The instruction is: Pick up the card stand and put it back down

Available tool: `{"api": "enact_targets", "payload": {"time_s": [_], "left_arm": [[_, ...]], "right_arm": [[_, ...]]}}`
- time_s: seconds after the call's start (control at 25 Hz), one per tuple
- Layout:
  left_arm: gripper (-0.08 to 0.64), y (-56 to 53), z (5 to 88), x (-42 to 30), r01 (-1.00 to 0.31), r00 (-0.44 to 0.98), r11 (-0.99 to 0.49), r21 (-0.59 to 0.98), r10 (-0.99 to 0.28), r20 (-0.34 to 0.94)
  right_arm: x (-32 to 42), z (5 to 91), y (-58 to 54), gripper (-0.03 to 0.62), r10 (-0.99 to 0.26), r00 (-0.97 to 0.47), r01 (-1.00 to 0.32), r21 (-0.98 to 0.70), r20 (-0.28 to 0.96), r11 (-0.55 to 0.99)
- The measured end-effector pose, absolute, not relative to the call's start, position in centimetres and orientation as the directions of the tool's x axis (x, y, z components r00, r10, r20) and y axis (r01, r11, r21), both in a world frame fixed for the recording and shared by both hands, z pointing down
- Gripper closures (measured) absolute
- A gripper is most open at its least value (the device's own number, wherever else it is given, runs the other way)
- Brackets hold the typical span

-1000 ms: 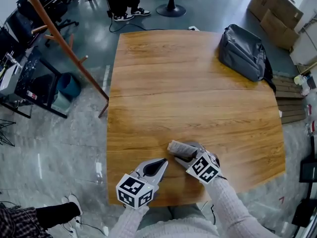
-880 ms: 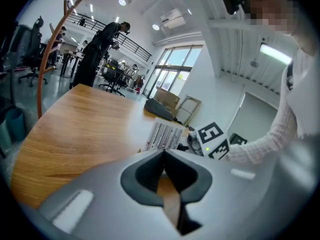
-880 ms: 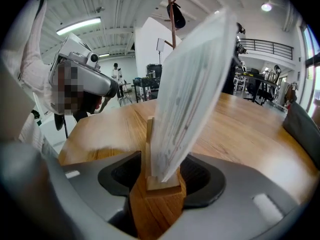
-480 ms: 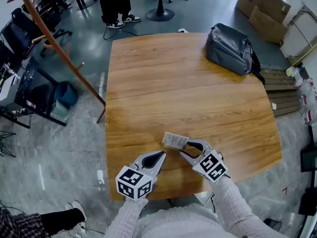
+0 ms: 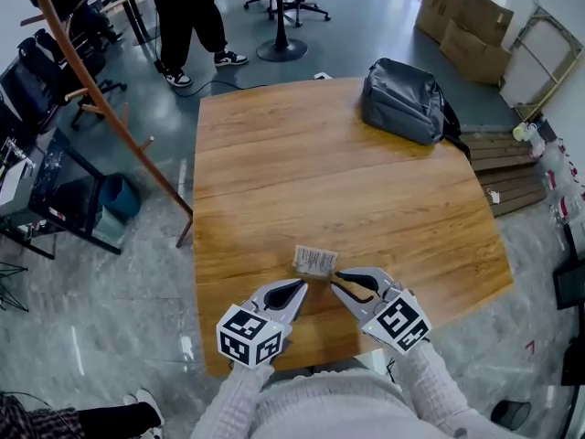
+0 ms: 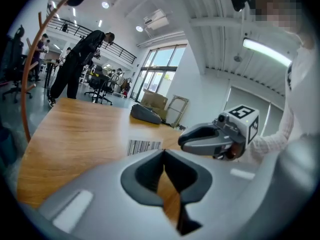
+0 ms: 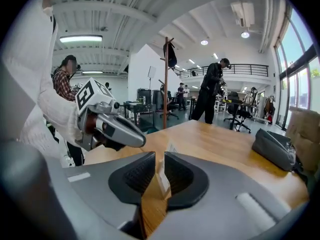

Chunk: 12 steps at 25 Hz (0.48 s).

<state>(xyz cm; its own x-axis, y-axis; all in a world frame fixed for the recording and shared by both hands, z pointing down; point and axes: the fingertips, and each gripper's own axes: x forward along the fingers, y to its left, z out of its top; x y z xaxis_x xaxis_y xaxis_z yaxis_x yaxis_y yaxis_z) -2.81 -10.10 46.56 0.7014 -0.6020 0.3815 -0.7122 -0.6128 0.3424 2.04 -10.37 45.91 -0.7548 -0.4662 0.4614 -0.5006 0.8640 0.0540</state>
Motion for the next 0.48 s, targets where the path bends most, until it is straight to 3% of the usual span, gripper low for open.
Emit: {"api": "enact_targets", "payload": {"time_s": [0.16, 0.48], "left_arm": [[0.552, -10.3, 44.9, -3.0, -0.714, 0.7, -0.62, 0.326, -0.621, 0.351], [0.552, -9.8, 43.5, -3.6, -0.724, 0.69, -0.617, 0.307, -0.646, 0.327]], "right_arm": [[1.4, 43.2, -10.2, 0.592, -0.506, -0.776, -0.53, 0.044, 0.376, 0.847], [1.0, 41.6, -9.2, 0.592, -0.491, -0.821, -0.523, -0.039, 0.292, 0.851]]}}
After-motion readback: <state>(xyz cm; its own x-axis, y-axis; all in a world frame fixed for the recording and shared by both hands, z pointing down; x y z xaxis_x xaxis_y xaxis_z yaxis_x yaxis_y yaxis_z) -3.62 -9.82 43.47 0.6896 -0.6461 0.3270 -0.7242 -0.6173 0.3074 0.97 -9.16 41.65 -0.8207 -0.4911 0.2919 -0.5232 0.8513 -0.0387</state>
